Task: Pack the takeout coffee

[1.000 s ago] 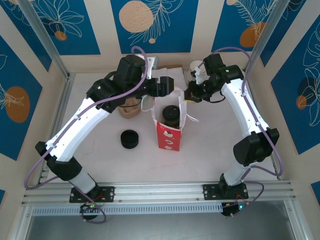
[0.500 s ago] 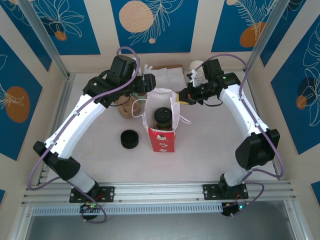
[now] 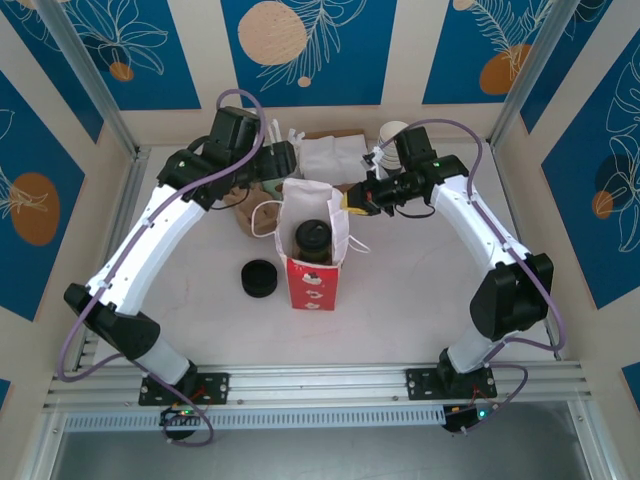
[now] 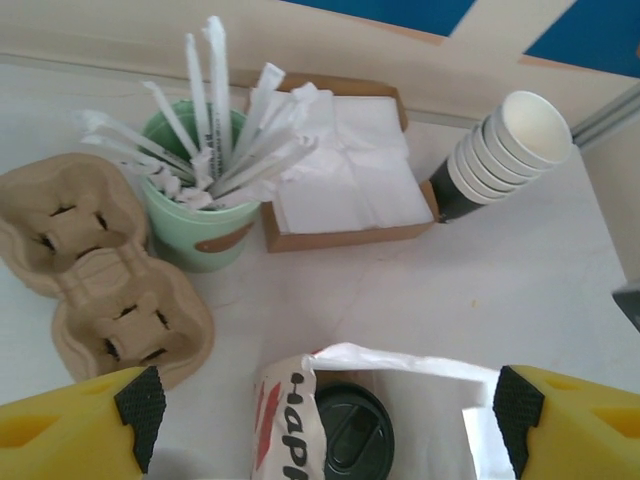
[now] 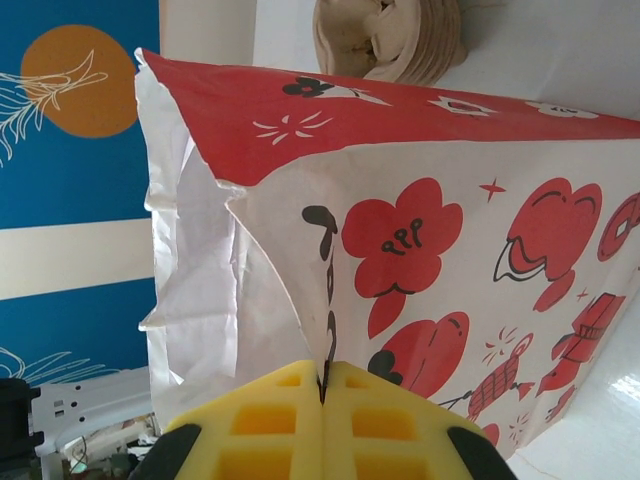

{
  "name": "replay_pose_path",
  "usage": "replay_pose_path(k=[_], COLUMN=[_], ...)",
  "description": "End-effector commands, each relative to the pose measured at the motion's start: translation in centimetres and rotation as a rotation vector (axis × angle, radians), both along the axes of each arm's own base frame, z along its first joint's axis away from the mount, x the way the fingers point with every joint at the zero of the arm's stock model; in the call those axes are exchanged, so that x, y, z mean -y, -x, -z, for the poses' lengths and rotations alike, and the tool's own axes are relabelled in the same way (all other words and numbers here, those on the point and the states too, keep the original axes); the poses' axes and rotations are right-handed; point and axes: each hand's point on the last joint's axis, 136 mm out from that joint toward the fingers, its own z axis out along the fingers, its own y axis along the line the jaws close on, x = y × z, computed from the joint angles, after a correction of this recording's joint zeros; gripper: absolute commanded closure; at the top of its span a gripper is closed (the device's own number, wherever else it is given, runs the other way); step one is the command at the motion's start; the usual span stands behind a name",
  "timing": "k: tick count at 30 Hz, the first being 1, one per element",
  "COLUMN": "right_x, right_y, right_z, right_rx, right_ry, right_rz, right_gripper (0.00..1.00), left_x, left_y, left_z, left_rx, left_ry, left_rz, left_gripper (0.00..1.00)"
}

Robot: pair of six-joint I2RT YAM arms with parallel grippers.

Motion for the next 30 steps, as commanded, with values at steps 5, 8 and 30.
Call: replay_pose_path(k=[5, 8, 30], right_x=[-0.4, -0.2, 5.7], right_y=[0.8, 0.7, -2.7], right_z=[-1.8, -2.6, -15.1], right_rx=[0.027, 0.054, 0.521], right_ry=[-0.042, -0.033, 0.008], right_rz=[-0.017, -0.015, 0.228], right_gripper=[0.94, 0.82, 0.52], left_x=[-3.4, -4.4, -11.6], left_y=[-1.9, -2.9, -12.0], left_z=[-1.3, -1.8, -2.2], left_rx=[0.023, 0.045, 0.245], left_ry=[-0.023, -0.04, -0.012], left_rz=[-0.11, -0.144, -0.327], left_gripper=[0.12, 0.13, 0.08])
